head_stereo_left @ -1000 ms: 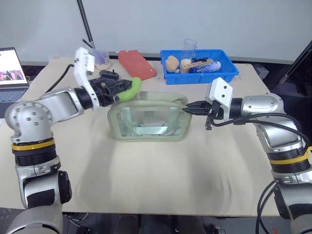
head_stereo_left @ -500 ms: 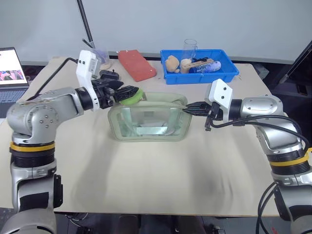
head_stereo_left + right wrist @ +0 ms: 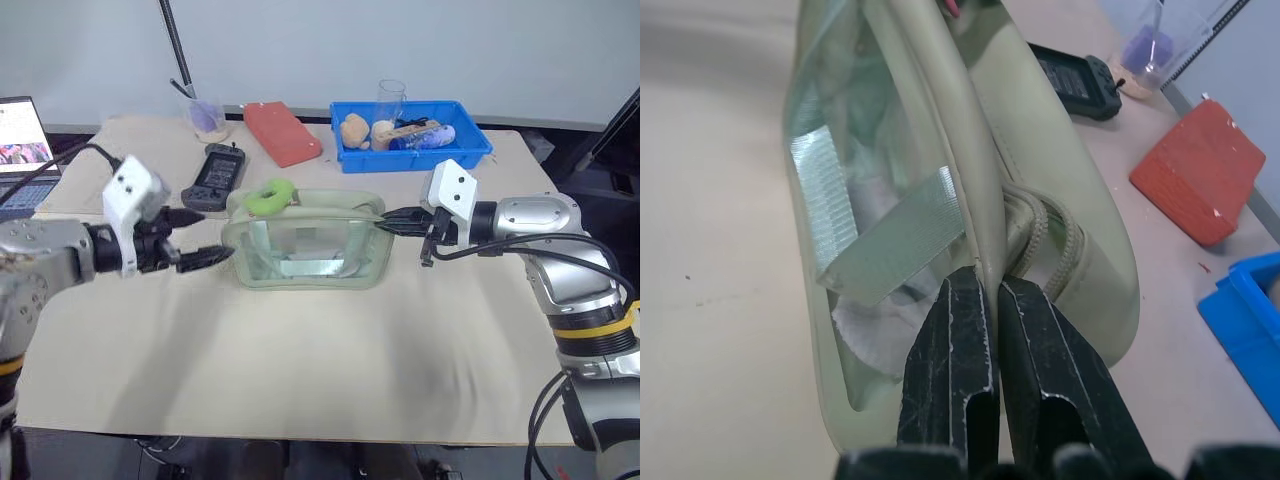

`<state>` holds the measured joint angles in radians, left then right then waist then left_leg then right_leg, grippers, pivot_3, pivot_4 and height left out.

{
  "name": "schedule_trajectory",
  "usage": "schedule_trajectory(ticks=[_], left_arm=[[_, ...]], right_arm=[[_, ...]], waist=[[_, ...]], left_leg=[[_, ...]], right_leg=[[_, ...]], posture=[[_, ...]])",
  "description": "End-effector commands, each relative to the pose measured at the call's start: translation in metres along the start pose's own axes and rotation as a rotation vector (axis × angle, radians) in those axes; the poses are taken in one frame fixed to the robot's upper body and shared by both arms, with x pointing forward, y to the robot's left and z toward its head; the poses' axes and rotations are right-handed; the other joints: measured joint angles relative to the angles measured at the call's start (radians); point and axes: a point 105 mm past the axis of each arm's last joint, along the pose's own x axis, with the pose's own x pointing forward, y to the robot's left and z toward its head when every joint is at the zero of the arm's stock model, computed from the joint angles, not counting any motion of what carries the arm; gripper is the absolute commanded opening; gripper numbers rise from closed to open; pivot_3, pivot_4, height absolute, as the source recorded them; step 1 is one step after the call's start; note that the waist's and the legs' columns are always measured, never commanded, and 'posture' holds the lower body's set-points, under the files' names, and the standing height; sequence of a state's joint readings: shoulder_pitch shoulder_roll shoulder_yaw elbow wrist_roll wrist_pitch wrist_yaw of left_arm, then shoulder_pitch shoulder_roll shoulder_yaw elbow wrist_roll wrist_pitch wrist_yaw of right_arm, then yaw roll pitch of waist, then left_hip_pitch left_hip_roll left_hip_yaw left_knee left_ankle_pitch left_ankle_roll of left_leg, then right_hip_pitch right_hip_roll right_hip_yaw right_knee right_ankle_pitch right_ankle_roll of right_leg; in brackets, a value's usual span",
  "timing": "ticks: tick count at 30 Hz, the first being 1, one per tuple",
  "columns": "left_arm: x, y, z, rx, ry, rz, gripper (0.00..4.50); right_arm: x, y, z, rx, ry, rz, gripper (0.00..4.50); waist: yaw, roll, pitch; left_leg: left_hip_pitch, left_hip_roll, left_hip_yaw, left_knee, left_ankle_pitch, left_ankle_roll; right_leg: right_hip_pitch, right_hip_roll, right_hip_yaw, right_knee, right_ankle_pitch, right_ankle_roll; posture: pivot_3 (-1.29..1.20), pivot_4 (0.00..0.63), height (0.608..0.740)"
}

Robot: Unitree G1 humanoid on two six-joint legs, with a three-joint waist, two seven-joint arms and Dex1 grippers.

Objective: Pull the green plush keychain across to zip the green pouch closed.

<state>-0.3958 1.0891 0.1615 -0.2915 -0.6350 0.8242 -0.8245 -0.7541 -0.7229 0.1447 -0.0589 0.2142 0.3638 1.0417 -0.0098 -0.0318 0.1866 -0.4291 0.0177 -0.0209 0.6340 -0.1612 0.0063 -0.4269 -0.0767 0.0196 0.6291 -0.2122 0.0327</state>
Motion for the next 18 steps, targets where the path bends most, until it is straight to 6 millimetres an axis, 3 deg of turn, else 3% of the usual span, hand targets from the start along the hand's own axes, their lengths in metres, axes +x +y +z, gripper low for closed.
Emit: schedule_trajectory(ticks=[1, 7, 8, 11, 18], left_arm=[[0.008, 0.008, 0.008, 0.092, -0.073, 0.058, 4.45], [0.032, 0.005, 0.013, 0.091, -0.177, 0.043, 4.45], [0.033, 0.004, 0.014, 0.09, -0.184, 0.035, 4.2], [0.034, 0.005, 0.012, 0.091, -0.182, 0.034, 3.26], [0.038, 0.009, 0.01, 0.101, -0.172, 0.039, 0.04]], right_arm=[[-0.003, -0.007, 0.014, -0.045, -0.031, -0.018, 0.0], [-0.002, -0.007, 0.014, -0.045, -0.031, -0.012, 0.0], [-0.002, -0.007, 0.014, -0.045, -0.031, -0.012, 0.0], [-0.003, -0.007, 0.014, -0.044, -0.029, -0.017, 0.0], [-0.006, -0.006, 0.014, -0.048, -0.029, -0.02, 0.0]], waist=[[0.006, 0.0, 0.0], [0.009, 0.0, 0.0], [0.008, 0.0, 0.0], [0.004, 0.0, 0.0], [-0.002, 0.0, 0.0]], left_leg=[[0.0, 0.0, 0.0, 0.0, 0.0, 0.0], [-0.001, 0.0, 0.001, 0.002, 0.0, 0.0], [-0.001, 0.0, 0.001, 0.002, 0.0, 0.0], [-0.001, 0.0, 0.0, 0.0, 0.0, 0.0], [-0.001, 0.0, 0.0, 0.0, 0.0, 0.0]], right_leg=[[0.0, 0.0, 0.0, -0.001, 0.0, 0.0], [0.001, 0.0, 0.0, -0.001, 0.004, 0.006], [0.001, 0.0, 0.0, -0.001, 0.005, 0.006], [0.0, 0.0, 0.0, -0.001, 0.005, 0.005], [0.0, 0.0, -0.001, 0.0, 0.004, 0.006]], posture=[[0.0, 0.15, 0.74], [0.0, 0.15, 0.74], [0.0, 0.15, 0.74], [0.0, 0.15, 0.74], [0.0, 0.15, 0.74]])
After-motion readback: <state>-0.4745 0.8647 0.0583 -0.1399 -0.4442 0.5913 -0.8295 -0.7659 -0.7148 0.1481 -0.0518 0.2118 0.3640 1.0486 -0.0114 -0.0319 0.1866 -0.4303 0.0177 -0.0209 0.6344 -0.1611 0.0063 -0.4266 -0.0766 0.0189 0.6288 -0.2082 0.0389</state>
